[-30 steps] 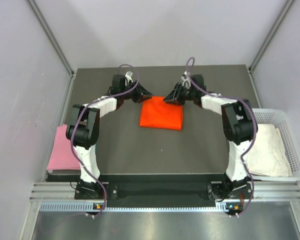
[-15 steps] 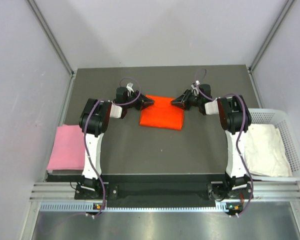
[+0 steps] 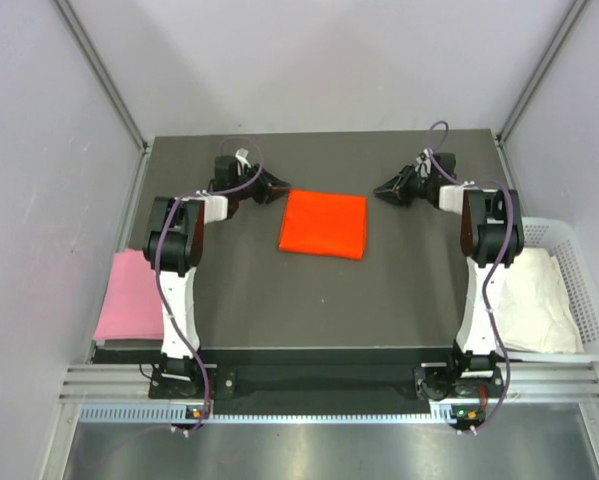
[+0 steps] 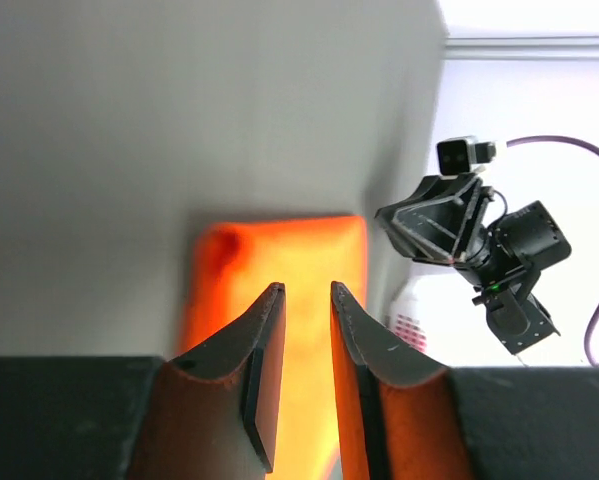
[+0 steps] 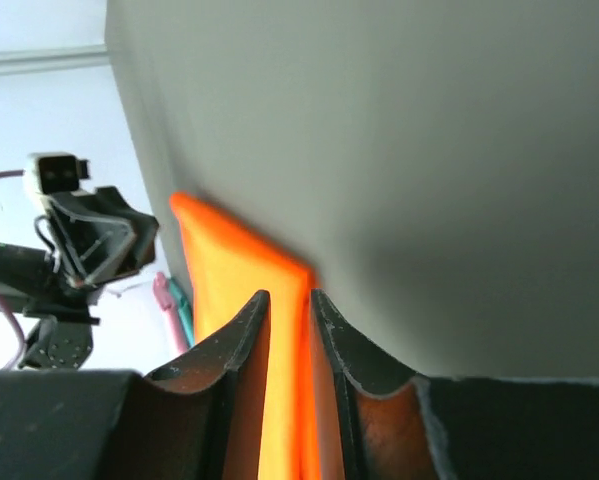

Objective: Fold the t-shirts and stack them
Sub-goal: Fold the tshirt

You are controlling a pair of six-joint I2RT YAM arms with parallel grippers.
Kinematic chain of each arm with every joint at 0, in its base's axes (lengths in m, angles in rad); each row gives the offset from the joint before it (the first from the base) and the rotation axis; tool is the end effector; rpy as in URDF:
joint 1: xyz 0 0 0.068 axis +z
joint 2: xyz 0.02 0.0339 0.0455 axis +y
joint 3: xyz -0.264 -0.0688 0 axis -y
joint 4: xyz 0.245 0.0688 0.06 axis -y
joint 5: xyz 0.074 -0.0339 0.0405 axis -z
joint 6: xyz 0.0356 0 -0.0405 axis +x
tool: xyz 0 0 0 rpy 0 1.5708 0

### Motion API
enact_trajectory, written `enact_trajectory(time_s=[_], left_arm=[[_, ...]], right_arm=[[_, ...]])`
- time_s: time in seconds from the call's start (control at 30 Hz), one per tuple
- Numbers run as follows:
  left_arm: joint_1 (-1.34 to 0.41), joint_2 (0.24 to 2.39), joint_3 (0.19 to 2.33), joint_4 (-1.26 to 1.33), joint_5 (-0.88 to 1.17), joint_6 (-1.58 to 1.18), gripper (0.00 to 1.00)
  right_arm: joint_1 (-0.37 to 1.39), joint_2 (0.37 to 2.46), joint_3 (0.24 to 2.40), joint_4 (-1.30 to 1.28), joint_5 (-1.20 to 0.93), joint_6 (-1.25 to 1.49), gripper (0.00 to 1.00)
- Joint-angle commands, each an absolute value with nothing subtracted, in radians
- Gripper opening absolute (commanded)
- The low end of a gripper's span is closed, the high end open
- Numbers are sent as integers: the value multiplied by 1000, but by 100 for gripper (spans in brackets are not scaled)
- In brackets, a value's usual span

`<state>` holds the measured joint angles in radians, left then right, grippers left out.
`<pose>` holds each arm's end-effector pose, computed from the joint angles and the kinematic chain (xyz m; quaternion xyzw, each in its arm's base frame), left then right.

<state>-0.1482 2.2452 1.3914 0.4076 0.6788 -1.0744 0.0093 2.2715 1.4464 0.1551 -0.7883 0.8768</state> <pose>0.4742 -0.0934 0.1306 -0.1976 0.7930 -0.5192 0.2500 0.4779 0.0297 0.1145 0.1977 0.8245 0.4847 0.2149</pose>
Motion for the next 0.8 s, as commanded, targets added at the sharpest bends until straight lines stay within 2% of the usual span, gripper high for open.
enact_trajectory(time_s=[0.0, 0.13, 0.33, 0.53, 0.77], left_arm=[[-161, 2068, 1382, 388, 690, -1077, 30], [-198, 2003, 1260, 466, 666, -1120, 31], [-227, 2127, 1262, 698, 673, -1279, 28], [-230, 2282, 1350, 770, 653, -1304, 28], [-189, 2385, 1384, 740, 673, -1243, 27]], right_arm=[[24, 2054, 1427, 72, -781, 813, 24], [92, 1983, 1290, 210, -767, 909, 26], [227, 2118, 1265, 580, -758, 1196, 25], [276, 2298, 1399, 637, -753, 1264, 25], [183, 2395, 1405, 648, -787, 1229, 21]])
